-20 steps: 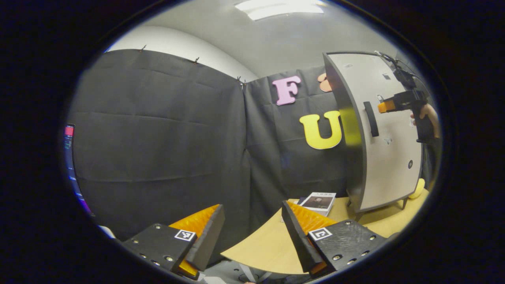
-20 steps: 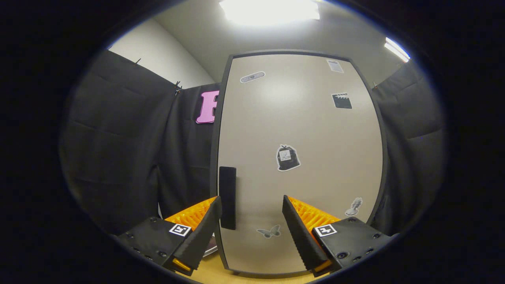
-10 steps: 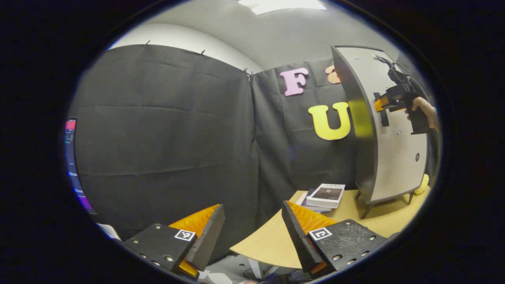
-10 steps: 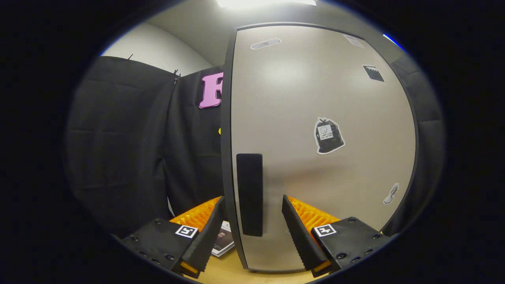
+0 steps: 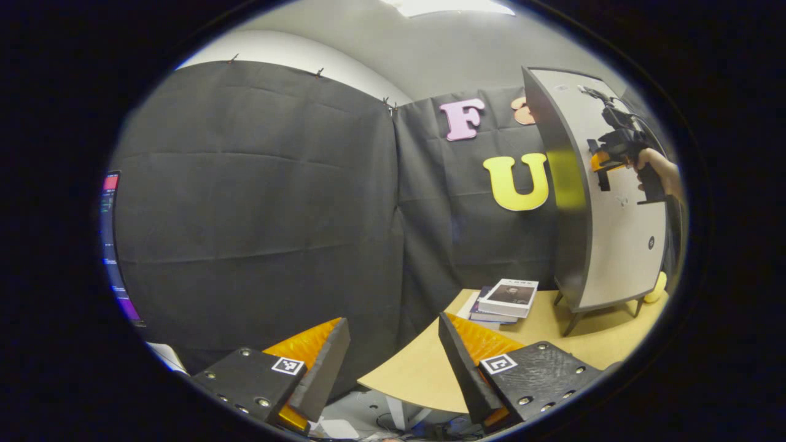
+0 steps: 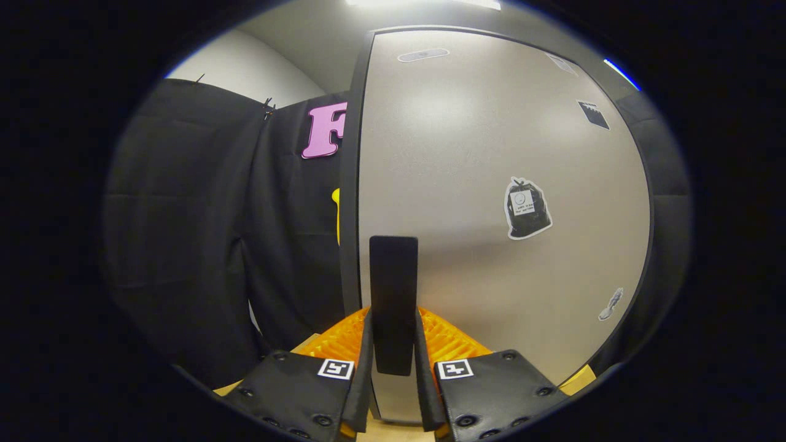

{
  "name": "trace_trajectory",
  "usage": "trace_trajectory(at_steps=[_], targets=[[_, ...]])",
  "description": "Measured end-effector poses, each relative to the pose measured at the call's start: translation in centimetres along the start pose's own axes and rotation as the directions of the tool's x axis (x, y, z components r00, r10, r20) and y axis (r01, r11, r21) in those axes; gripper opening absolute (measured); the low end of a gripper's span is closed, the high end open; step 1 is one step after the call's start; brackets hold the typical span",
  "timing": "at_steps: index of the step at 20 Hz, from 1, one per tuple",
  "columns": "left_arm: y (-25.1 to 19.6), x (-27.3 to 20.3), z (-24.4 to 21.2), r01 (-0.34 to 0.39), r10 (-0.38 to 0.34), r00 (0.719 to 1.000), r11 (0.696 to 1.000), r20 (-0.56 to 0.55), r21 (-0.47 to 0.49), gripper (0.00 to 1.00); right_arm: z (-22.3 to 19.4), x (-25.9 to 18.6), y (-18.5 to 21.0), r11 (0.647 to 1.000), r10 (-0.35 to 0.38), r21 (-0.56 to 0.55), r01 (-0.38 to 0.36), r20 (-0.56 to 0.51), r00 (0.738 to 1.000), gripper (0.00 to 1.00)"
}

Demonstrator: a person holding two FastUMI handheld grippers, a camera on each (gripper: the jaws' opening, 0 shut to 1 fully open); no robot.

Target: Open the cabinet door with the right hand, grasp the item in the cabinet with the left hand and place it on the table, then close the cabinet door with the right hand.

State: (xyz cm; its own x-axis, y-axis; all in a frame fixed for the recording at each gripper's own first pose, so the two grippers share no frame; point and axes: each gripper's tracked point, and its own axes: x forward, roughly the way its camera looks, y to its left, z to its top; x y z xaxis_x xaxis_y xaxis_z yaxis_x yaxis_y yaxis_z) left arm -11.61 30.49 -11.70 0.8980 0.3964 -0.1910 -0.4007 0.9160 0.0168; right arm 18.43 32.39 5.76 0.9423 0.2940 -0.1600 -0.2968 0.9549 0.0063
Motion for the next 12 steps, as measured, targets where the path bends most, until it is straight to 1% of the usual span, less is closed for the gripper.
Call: trace_trajectory(at_steps=[2,3,4,9,12], targets=[[-0.6,0.2,0.2,0.016,-0.016,1.000,1.000,0.002,0.001,0.88,-0.3,-0.4,0.1,1.000,0.012,0.014,-0.011,-0.025,1.000,0.29],[-0.9,0.2,0.6,0.023,-0.023,1.000,1.000,0.008,0.003,0.88,0.0,-0.7,0.2,1.000,0.023,0.019,-0.023,-0.026,0.999,0.17],[-1.3,0.3,0.9,0.032,-0.032,0.999,0.999,0.016,0.005,0.88,0.0,-1.1,0.3,0.999,0.039,0.013,-0.038,-0.034,0.999,0.20],[-4.3,0.4,2.3,0.089,-0.090,0.995,0.996,0.045,0.012,0.88,0.3,-3.1,0.8,0.992,0.127,0.017,-0.126,-0.045,0.991,0.19],[-7.0,-0.2,2.9,0.143,-0.144,0.988,0.989,0.054,0.022,0.88,0.5,-4.6,0.8,0.986,0.169,0.027,-0.168,-0.048,0.985,0.19]])
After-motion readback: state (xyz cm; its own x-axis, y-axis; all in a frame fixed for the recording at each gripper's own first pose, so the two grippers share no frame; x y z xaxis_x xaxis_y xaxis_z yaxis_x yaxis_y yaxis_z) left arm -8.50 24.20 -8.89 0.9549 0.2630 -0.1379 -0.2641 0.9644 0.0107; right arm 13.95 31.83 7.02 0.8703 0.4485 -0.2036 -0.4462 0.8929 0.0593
